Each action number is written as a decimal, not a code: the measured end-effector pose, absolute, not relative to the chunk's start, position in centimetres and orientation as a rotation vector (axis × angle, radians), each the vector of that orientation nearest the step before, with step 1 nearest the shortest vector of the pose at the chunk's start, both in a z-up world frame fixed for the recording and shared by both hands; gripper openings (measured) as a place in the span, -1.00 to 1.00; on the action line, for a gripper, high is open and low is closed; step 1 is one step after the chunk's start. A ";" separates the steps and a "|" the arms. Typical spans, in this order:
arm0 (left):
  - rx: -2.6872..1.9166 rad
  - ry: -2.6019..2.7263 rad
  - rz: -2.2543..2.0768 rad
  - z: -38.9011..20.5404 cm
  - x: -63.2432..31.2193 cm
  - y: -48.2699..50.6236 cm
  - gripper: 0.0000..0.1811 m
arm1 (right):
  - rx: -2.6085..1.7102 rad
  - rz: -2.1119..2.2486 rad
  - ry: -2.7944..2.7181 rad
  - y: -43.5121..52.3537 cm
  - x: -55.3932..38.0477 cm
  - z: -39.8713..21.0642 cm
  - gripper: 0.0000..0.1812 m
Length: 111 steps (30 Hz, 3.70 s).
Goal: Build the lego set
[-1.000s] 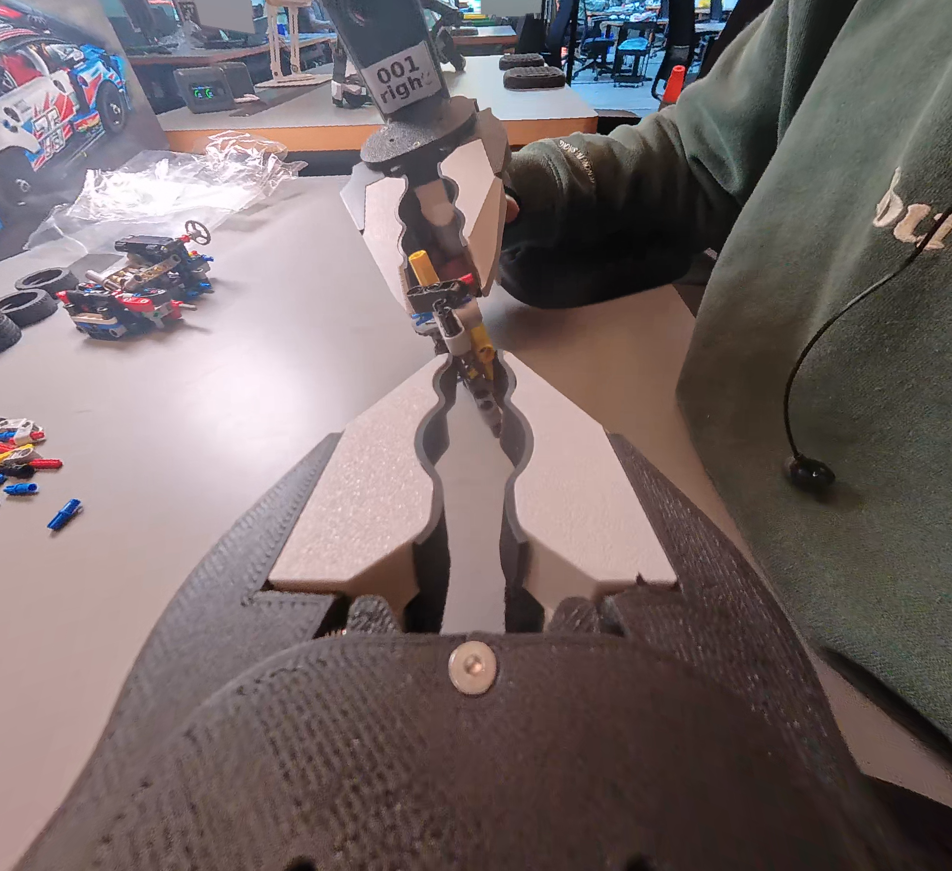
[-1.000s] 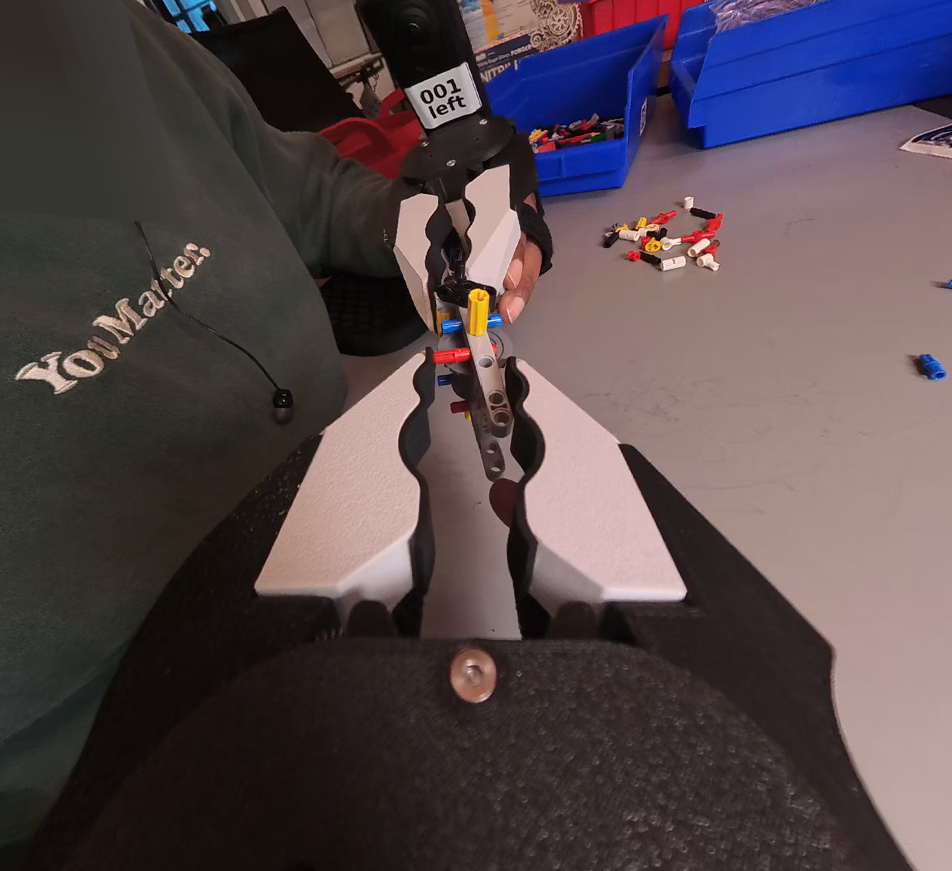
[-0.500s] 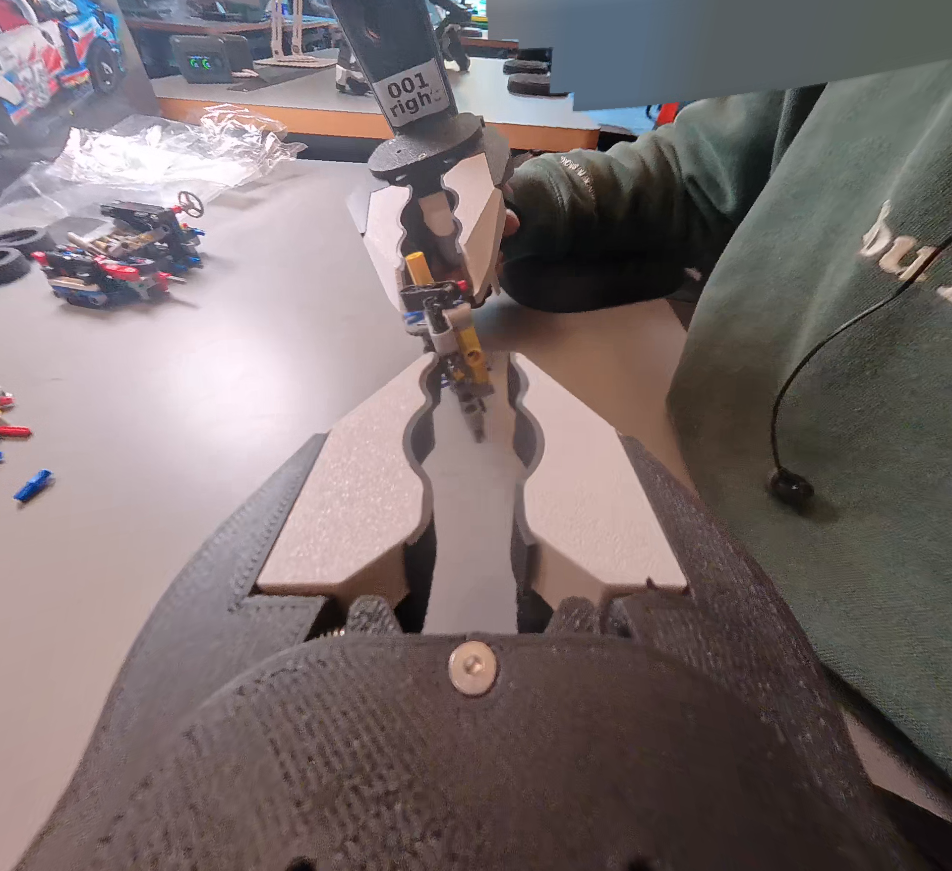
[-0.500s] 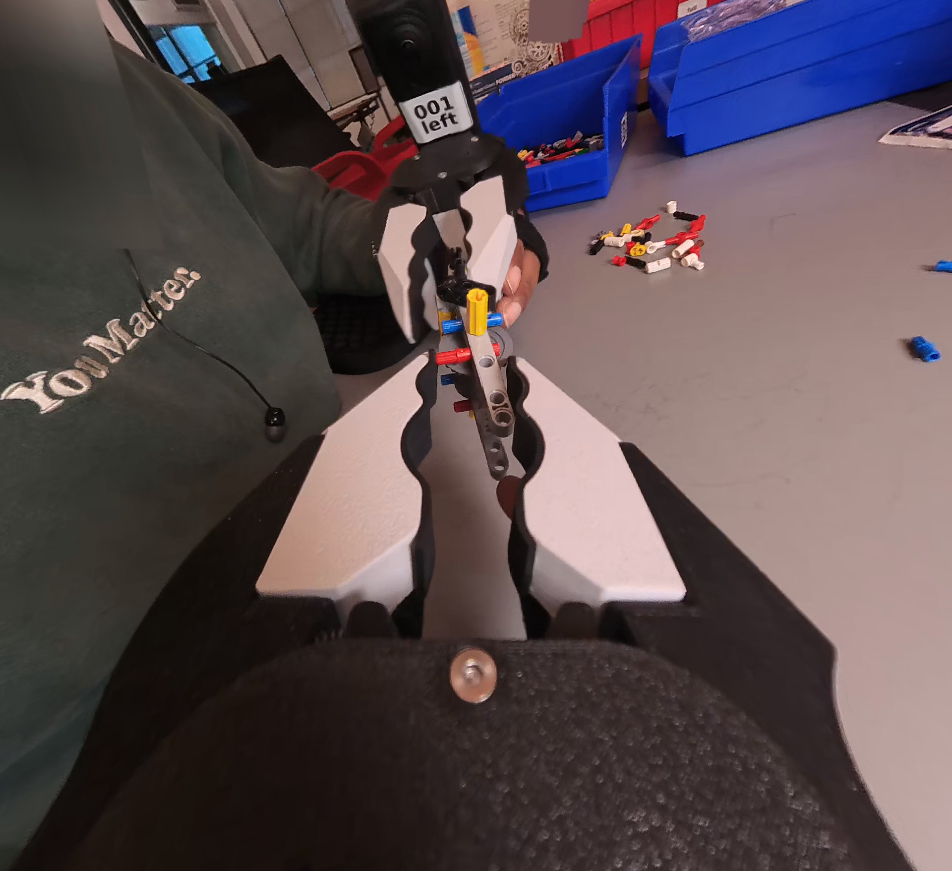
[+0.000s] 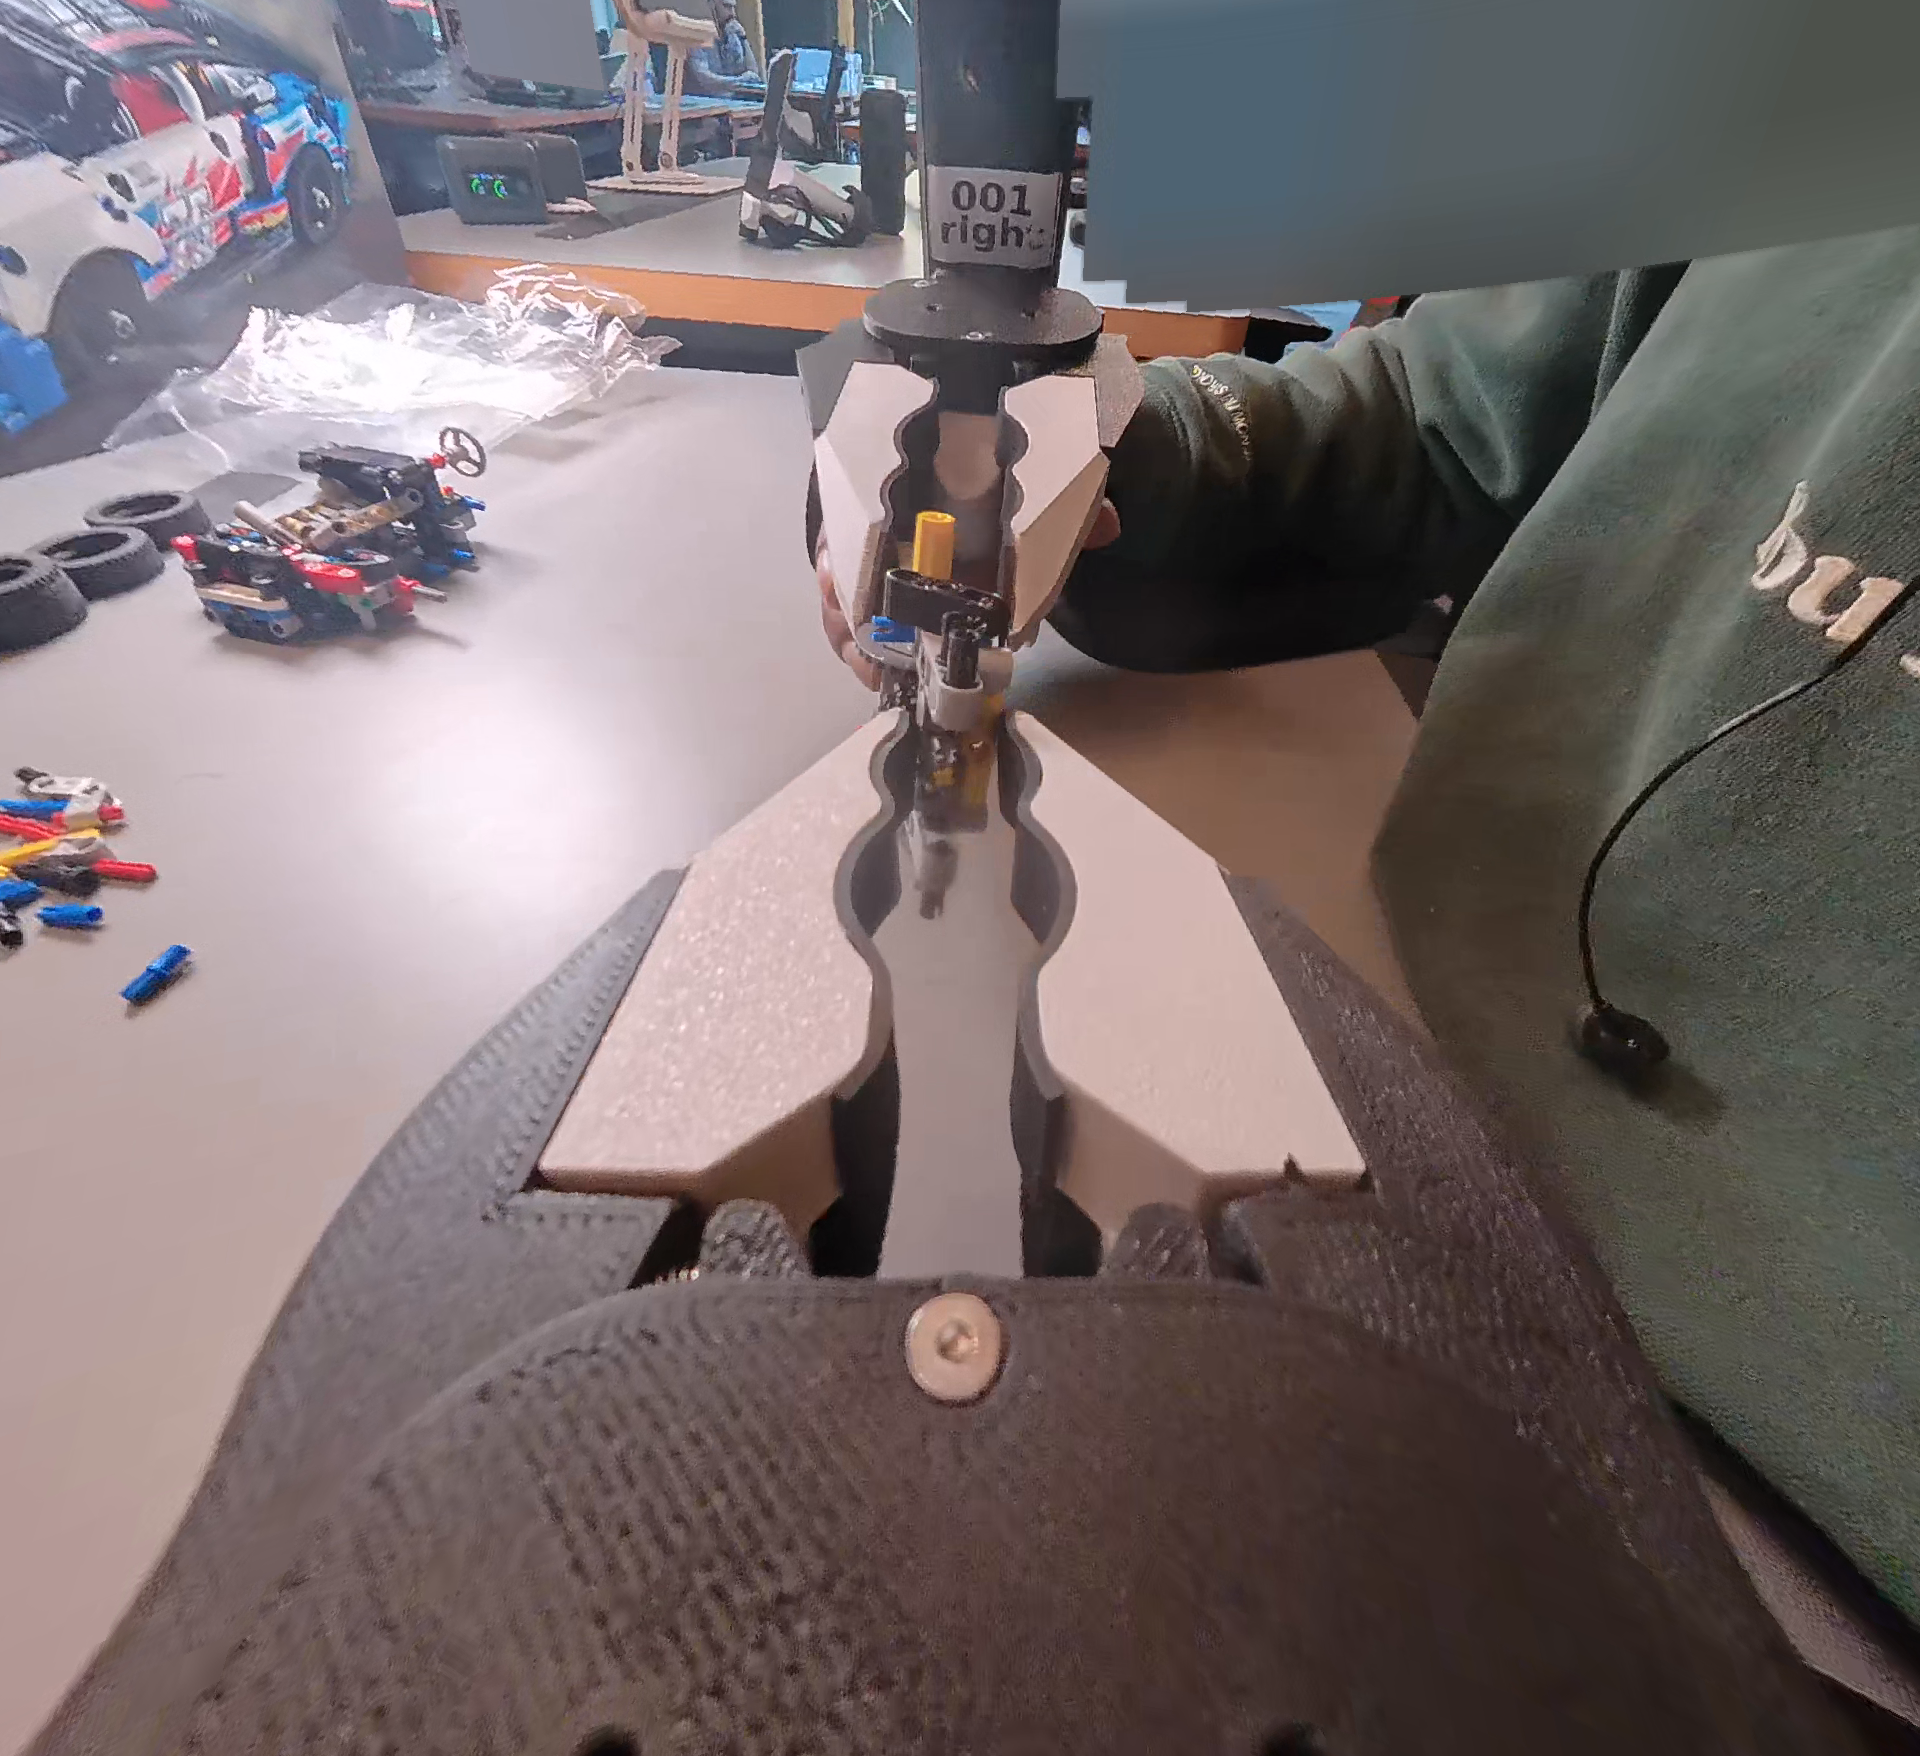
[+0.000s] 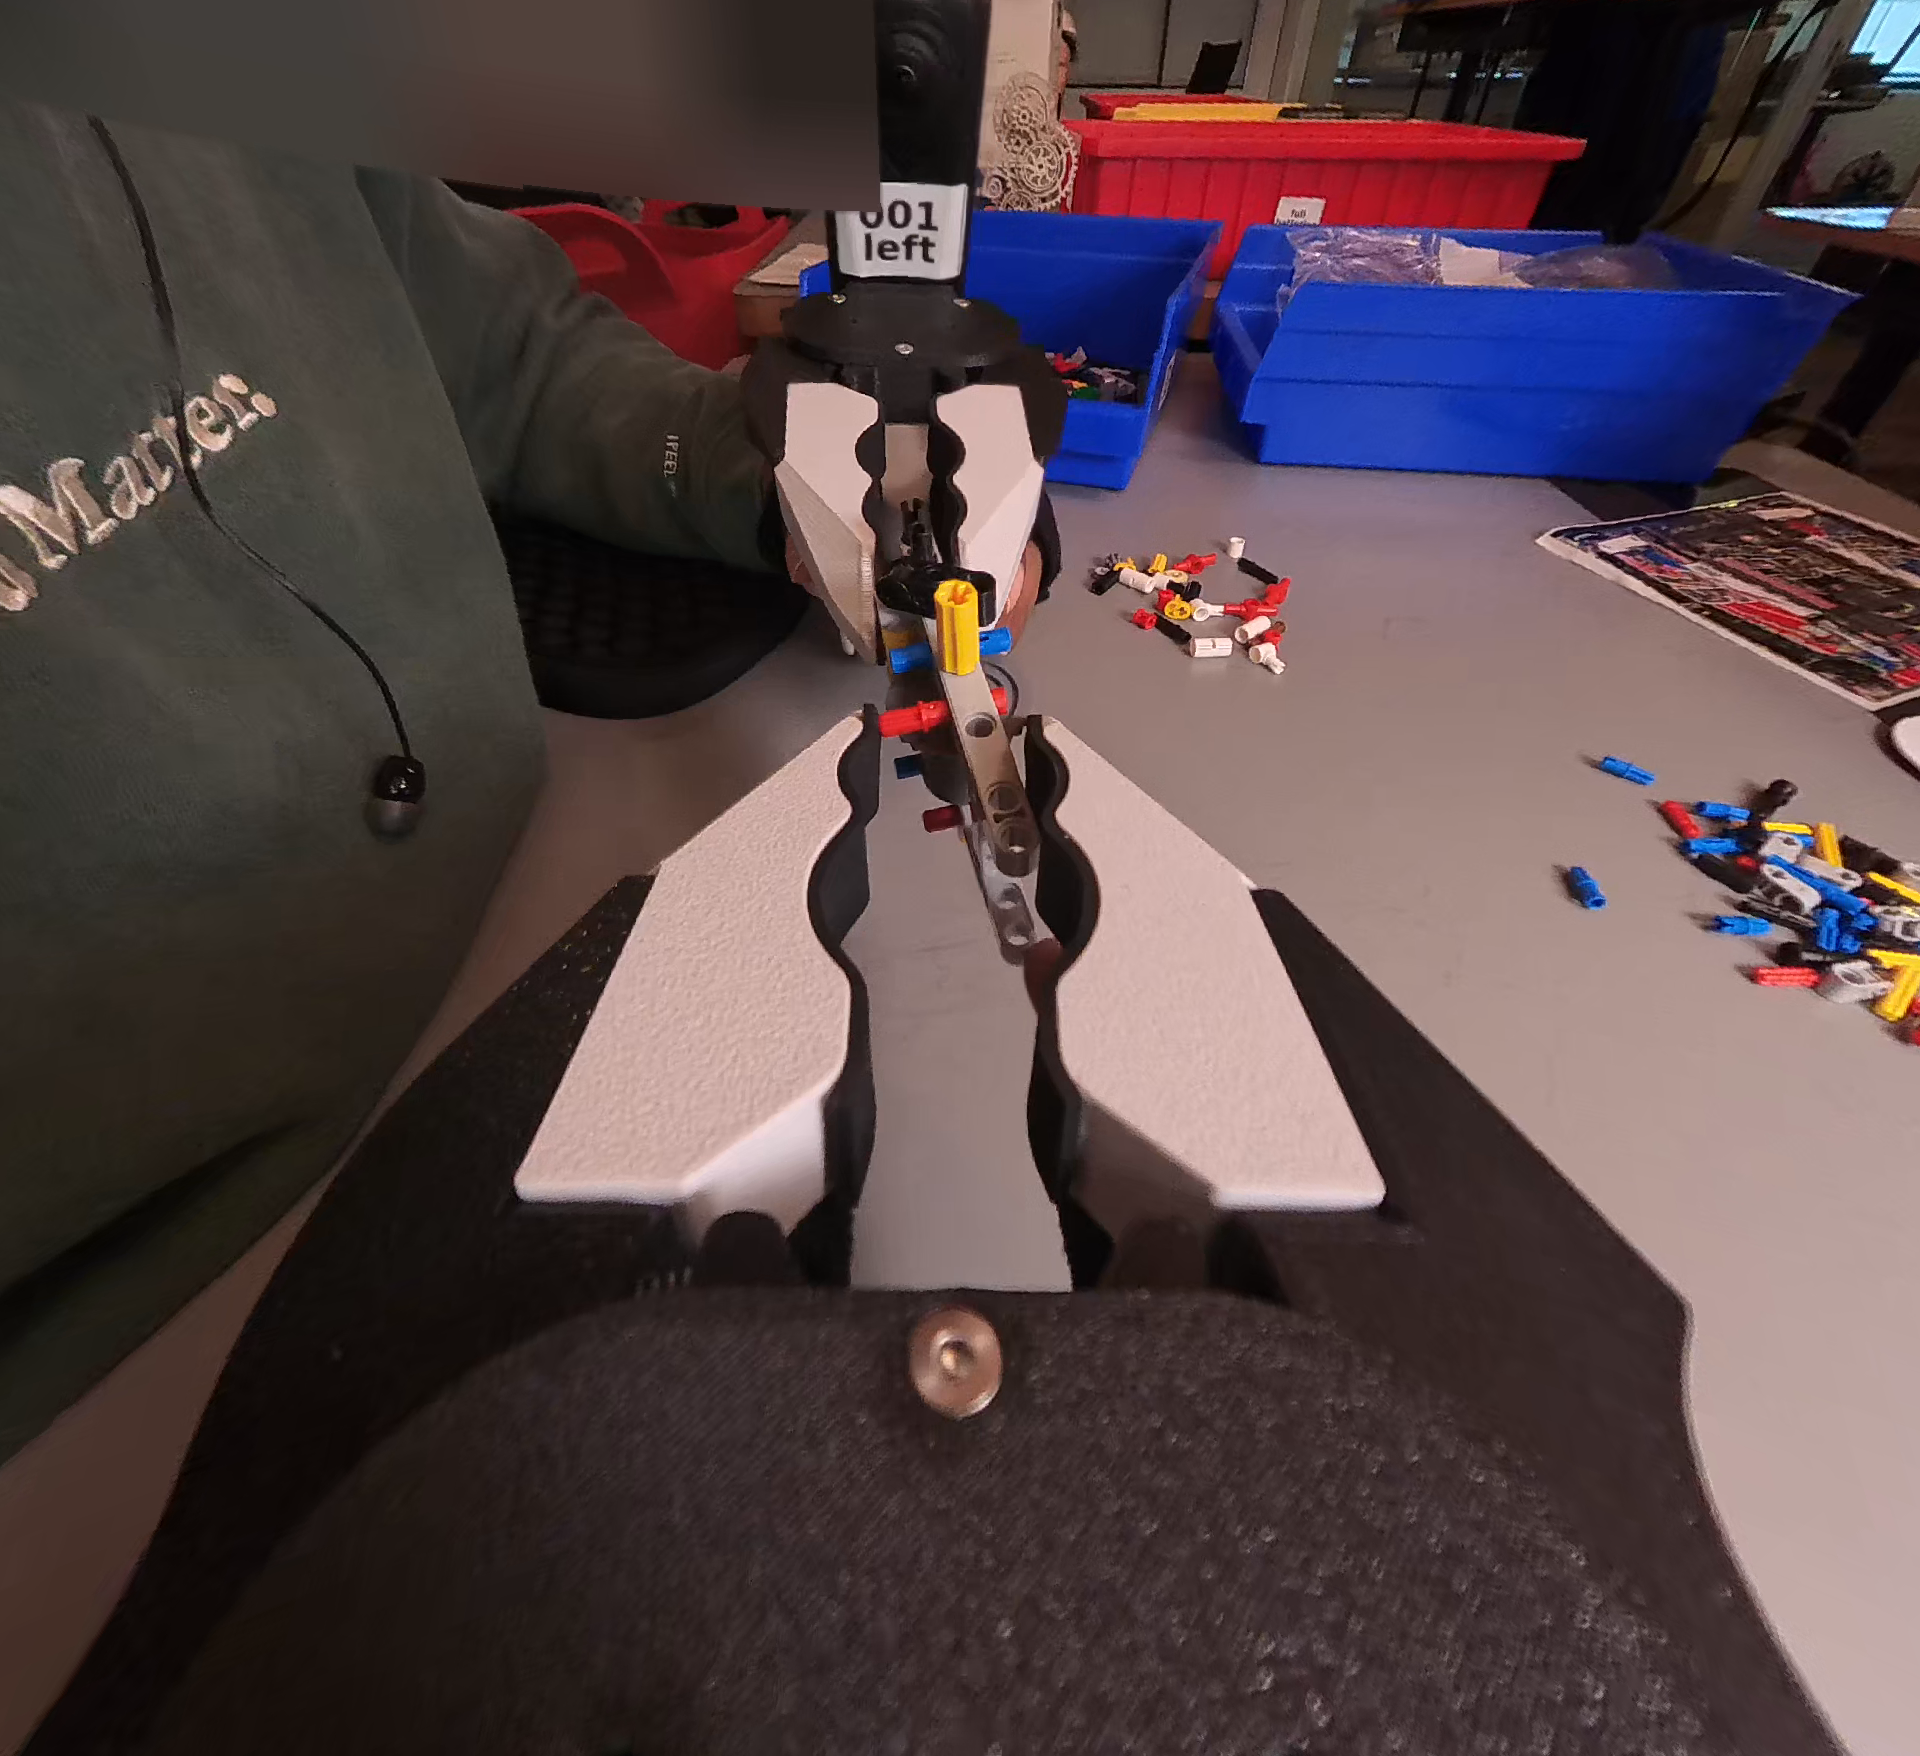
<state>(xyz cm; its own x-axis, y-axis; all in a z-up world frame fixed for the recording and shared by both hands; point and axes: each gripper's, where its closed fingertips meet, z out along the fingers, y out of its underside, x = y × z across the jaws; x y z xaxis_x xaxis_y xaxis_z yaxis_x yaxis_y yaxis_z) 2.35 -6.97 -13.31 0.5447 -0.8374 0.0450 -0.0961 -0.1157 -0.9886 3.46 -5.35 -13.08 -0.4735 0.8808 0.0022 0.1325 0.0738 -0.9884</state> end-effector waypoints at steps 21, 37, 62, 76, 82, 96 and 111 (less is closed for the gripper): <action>-1.597 0.733 -0.885 -12.7 2.0 -7.0 -0.86 | -1.041 1.464 -1.641 -5.2 3.1 -12.0 -0.74; -1.533 0.680 -0.968 -11.0 1.7 -7.2 -0.87 | -1.088 1.647 -1.622 -5.5 3.7 -11.7 -0.59; -1.592 0.786 -0.903 -12.4 2.7 -8.0 -0.86 | -1.134 1.598 -1.769 -6.5 3.7 -14.1 -0.80; -1.618 0.782 -0.879 -12.8 2.3 -7.5 -0.86 | -1.172 1.544 -1.777 -5.9 3.7 -14.8 -0.74; -1.614 0.761 -0.894 -12.6 2.2 -7.4 -0.86 | -1.200 1.565 -1.731 -5.5 3.6 -14.3 -0.79; -1.627 0.719 -0.898 -12.6 1.9 -7.0 -0.87 | -1.195 1.540 -1.682 -4.9 3.4 -13.7 -0.77; -1.649 0.683 -0.948 -12.8 2.0 -6.9 -0.86 | -1.191 1.472 -1.706 -5.0 3.1 -14.4 -0.77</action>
